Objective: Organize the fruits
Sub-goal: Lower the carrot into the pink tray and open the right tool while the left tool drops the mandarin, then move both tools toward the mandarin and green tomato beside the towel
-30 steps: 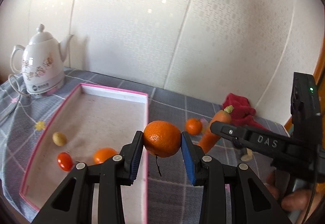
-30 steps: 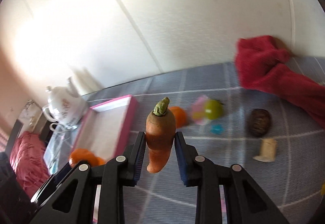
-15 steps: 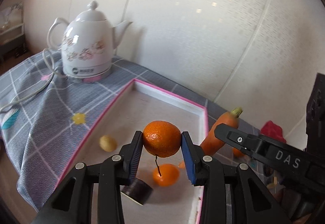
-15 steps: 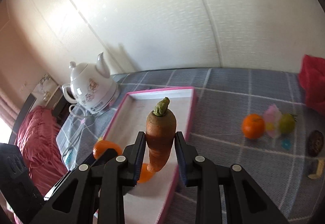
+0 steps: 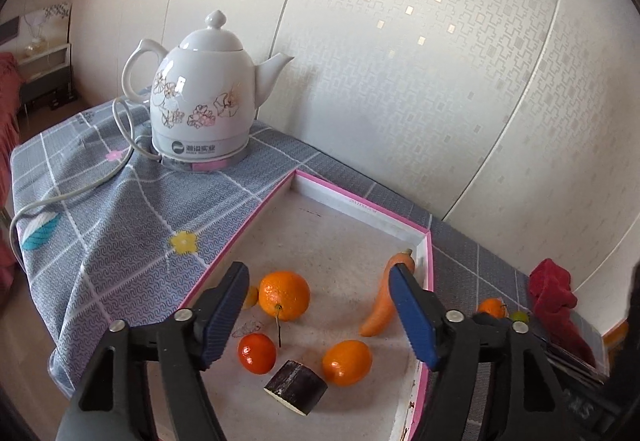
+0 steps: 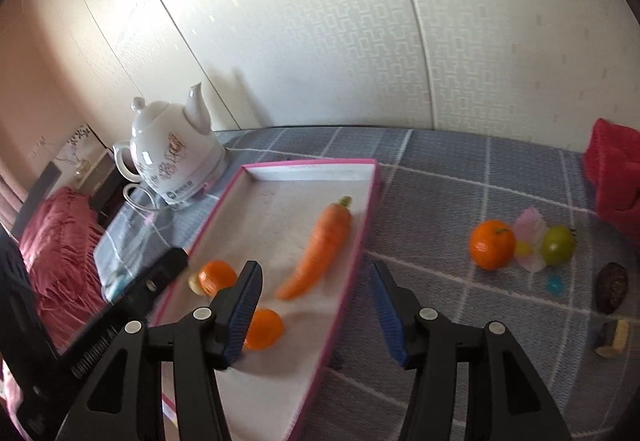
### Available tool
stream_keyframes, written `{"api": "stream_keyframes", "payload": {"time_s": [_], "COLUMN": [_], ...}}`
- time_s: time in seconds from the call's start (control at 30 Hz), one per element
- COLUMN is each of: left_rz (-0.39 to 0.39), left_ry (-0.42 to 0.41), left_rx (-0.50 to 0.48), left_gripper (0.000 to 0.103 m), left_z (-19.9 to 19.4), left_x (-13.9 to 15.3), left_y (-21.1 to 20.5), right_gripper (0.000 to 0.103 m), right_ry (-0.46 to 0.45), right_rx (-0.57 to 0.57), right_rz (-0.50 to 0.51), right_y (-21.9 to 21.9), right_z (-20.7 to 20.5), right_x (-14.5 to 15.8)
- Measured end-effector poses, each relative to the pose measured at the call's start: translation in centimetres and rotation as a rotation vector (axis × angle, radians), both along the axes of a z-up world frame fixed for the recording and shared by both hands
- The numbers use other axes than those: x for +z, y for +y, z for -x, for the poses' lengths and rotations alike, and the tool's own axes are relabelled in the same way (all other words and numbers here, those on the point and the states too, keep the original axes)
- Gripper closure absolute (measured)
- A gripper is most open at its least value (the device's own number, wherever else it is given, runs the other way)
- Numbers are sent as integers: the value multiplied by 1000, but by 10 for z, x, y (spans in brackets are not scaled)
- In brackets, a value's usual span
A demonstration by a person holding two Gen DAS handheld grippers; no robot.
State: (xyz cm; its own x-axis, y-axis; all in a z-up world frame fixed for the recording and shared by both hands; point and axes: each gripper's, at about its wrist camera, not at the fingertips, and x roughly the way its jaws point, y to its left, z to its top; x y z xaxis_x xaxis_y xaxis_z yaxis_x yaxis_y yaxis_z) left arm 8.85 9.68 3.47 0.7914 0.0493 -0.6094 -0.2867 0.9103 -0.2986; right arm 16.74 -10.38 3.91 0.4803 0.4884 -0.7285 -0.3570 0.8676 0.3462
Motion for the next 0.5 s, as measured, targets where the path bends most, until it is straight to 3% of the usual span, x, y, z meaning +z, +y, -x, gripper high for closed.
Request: {"api": "stream_keyframes", "payload": {"time_s": [0.1, 0.27, 0.5], "left_rz": [-14, -27, -88], "left_ry": [-6, -7, -23], "left_rx": [-31, -80, -156], "left_gripper": [22, 20, 19], "left_z": [0, 0, 6], "left_x": [1, 0, 3], "left_y": [-8, -23, -49], "right_gripper": [47, 47, 47], "right_ry": [-27, -123, -195], "right_rx": [-8, -78, -243], "right_rz": [19, 169, 311], "right_y": [-15, -38, -77], "right_z": [12, 31, 47], "right_x": [2, 11, 21]}}
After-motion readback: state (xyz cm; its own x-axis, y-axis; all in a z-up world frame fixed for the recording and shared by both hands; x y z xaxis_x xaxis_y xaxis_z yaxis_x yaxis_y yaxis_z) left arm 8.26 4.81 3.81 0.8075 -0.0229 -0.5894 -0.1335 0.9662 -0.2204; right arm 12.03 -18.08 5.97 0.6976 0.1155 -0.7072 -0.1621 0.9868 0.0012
